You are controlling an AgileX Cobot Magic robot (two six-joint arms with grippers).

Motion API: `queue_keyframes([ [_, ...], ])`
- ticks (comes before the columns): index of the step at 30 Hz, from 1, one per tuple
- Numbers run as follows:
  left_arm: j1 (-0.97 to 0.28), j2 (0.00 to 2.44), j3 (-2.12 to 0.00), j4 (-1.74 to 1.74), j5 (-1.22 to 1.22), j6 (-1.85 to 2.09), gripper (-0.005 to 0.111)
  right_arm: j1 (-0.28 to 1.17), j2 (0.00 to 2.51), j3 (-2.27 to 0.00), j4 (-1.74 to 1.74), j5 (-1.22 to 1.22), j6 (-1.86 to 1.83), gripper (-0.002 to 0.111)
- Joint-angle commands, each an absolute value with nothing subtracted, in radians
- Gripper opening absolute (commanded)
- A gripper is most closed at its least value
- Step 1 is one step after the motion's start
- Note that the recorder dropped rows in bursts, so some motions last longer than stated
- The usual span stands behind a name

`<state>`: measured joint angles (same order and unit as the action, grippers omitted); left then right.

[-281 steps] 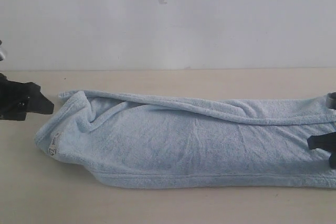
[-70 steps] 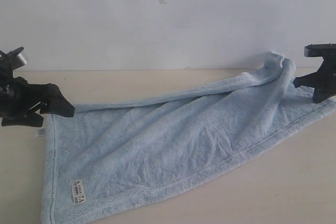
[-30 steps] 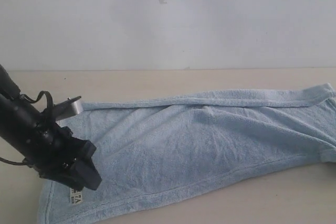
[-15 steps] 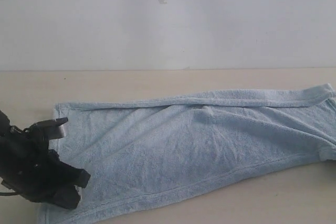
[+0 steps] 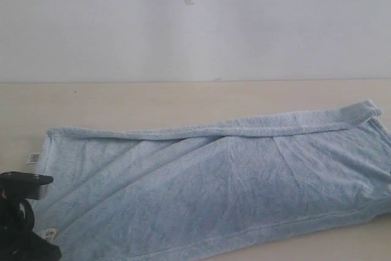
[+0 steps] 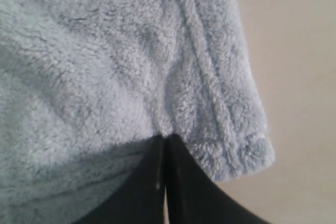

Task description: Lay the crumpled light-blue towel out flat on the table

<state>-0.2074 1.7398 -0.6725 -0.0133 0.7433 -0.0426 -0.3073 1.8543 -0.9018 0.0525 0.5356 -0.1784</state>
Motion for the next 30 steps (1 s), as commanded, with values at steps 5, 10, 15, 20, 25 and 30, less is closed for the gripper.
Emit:
queue_keyframes([
  [5,-0.207,1.771,-0.640,0.199,0.832,-0.179,0.004,-0.304,1.589,-0.737,0.044,0.526,-0.126,0.000],
  [10,-0.207,1.722,-0.642,0.199,0.805,-0.186,0.004,-0.296,1.495,-0.730,0.218,0.425,-0.230,0.000],
  [15,-0.207,1.644,-0.651,0.180,0.800,-0.186,0.004,-0.294,1.560,-0.796,0.445,0.418,-0.401,0.031],
  [20,-0.207,1.601,-0.651,0.173,0.797,-0.186,0.004,-0.294,1.679,-0.931,0.556,0.455,-0.457,0.071],
  [25,-0.207,1.595,-0.651,0.173,0.781,-0.186,0.004,-0.294,1.785,-1.047,0.623,0.508,-0.566,0.039],
  [30,-0.207,1.595,-0.651,0.173,0.775,-0.186,0.004,-0.294,1.859,-1.091,0.623,0.475,-0.609,0.001],
])
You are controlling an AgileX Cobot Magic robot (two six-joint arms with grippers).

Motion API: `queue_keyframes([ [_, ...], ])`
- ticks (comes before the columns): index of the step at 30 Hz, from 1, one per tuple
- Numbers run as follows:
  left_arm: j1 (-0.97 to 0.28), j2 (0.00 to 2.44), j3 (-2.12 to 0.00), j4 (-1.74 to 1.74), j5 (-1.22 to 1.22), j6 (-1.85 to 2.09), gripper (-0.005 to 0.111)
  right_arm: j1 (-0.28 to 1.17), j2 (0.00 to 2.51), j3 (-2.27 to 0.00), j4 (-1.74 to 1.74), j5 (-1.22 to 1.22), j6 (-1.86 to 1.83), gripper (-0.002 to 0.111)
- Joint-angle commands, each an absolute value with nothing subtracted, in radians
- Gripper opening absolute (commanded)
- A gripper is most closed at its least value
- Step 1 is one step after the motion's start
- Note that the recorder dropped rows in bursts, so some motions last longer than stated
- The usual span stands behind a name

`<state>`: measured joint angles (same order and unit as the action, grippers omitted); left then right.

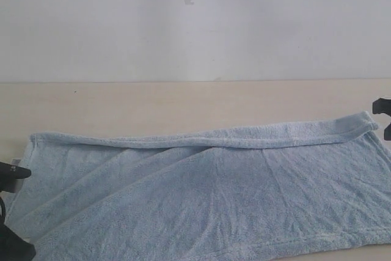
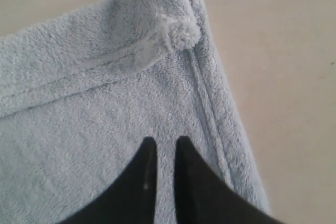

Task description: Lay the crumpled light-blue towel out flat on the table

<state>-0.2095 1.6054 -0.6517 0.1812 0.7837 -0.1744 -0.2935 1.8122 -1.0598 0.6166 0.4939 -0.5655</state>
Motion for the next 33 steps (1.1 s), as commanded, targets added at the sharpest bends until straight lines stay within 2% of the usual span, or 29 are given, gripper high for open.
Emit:
queue_keyframes([
  [1,-0.207,1.595,-0.651,0.173,0.773,-0.186,0.004,-0.292,1.869,-1.101,0.623,0.469,-0.613,0.002],
  [14,-0.207,1.595,-0.651,0.165,0.756,-0.186,0.004,-0.220,2.056,-1.288,0.615,0.472,-0.615,0.001],
  [33,-0.207,1.595,-0.651,0.162,0.749,-0.186,0.004,-0.220,2.067,-1.288,0.458,0.503,-0.561,0.001],
])
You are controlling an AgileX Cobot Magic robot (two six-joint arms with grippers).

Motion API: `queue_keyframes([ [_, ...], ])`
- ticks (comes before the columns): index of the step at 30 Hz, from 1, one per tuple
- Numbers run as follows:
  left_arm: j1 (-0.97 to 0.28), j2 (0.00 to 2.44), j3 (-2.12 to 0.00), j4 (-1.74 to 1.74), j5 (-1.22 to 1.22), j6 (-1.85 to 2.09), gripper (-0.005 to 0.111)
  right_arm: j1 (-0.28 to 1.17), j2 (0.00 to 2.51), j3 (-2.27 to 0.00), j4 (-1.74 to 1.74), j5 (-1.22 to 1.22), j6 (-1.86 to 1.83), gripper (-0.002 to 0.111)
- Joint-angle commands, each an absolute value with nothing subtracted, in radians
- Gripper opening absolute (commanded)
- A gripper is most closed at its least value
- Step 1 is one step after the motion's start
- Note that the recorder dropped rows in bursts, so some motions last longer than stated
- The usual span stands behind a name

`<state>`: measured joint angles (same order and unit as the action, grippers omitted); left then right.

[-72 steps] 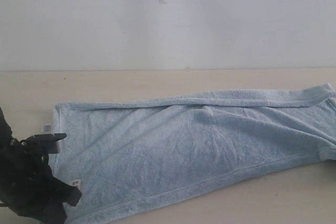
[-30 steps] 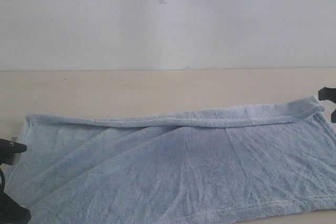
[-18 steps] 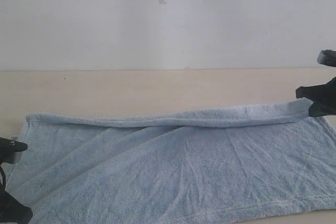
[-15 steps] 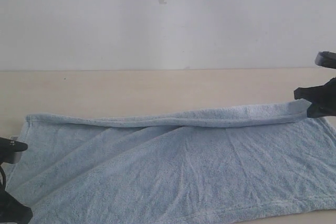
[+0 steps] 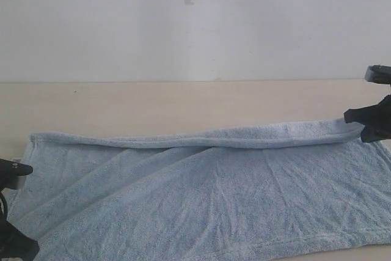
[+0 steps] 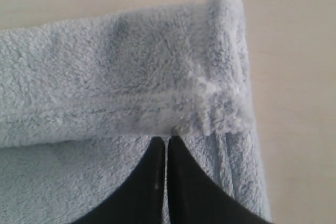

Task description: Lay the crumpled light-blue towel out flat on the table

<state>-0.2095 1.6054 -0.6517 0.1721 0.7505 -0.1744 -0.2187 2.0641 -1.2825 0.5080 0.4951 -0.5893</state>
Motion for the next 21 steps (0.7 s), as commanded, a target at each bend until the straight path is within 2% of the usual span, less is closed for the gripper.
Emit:
queue_keyframes([
  [1,-0.207,1.595,-0.651,0.162,0.749,-0.186,0.004,-0.220,2.067,-1.288,0.454,0.492,-0.559,0.001],
  [14,-0.207,1.595,-0.651,0.154,0.730,-0.186,0.004,-0.214,2.116,-1.316,0.458,0.448,-0.558,0.001],
  [21,-0.207,1.595,-0.651,0.154,0.730,-0.186,0.004,-0.132,2.176,-1.460,0.464,0.457,-0.558,0.001],
])
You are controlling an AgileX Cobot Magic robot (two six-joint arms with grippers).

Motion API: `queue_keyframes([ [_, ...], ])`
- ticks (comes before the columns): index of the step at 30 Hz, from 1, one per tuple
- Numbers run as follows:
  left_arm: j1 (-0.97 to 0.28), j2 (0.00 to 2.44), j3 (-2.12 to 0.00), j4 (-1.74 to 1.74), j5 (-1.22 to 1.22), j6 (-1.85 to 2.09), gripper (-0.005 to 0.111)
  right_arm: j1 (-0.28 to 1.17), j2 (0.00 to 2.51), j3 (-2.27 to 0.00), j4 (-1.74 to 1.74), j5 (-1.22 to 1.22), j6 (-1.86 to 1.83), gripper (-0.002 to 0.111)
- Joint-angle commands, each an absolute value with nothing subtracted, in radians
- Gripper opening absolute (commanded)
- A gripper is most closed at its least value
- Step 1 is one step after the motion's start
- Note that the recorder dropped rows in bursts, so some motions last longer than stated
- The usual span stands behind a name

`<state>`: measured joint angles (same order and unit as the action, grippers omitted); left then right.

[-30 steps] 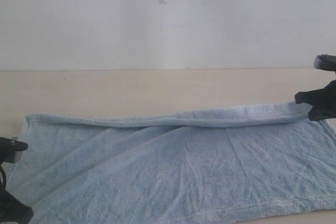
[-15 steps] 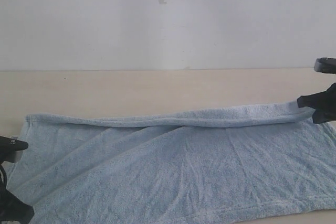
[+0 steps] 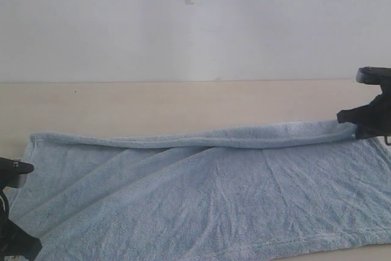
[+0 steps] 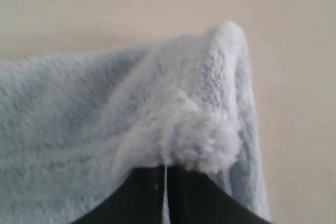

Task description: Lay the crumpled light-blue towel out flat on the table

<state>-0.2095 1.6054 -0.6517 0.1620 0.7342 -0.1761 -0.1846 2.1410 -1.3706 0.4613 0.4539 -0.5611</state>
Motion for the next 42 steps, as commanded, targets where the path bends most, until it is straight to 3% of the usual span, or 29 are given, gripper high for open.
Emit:
queue_keyframes([
  [1,-0.207,1.595,-0.651,0.154,0.730,-0.186,0.004,-0.119,2.188,-1.487,0.464,0.459,-0.558,0.001],
  [7,-0.207,1.595,-0.651,0.154,0.732,-0.186,0.004,-0.086,2.307,-1.789,0.464,0.464,-0.444,0.001],
  [14,-0.207,1.595,-0.651,0.154,0.715,-0.186,0.004,-0.154,2.370,-2.129,0.439,0.726,-0.384,0.001],
  [22,-0.207,1.595,-0.651,0.142,0.699,-0.186,0.004,-0.128,2.336,-1.992,0.709,1.059,-0.712,0.001],
  [29,-0.207,1.595,-0.651,0.110,0.676,-0.164,0.004,0.146,2.260,-1.907,0.757,1.220,-0.810,0.001],
  [35,-0.207,1.595,-0.651,0.105,0.662,-0.164,0.004,0.270,2.256,-1.817,0.751,1.200,-0.822,0.001],
  [42,-0.207,1.595,-0.651,0.100,0.652,-0.164,0.004,0.332,2.262,-1.733,0.734,0.985,-0.855,0.001],
])
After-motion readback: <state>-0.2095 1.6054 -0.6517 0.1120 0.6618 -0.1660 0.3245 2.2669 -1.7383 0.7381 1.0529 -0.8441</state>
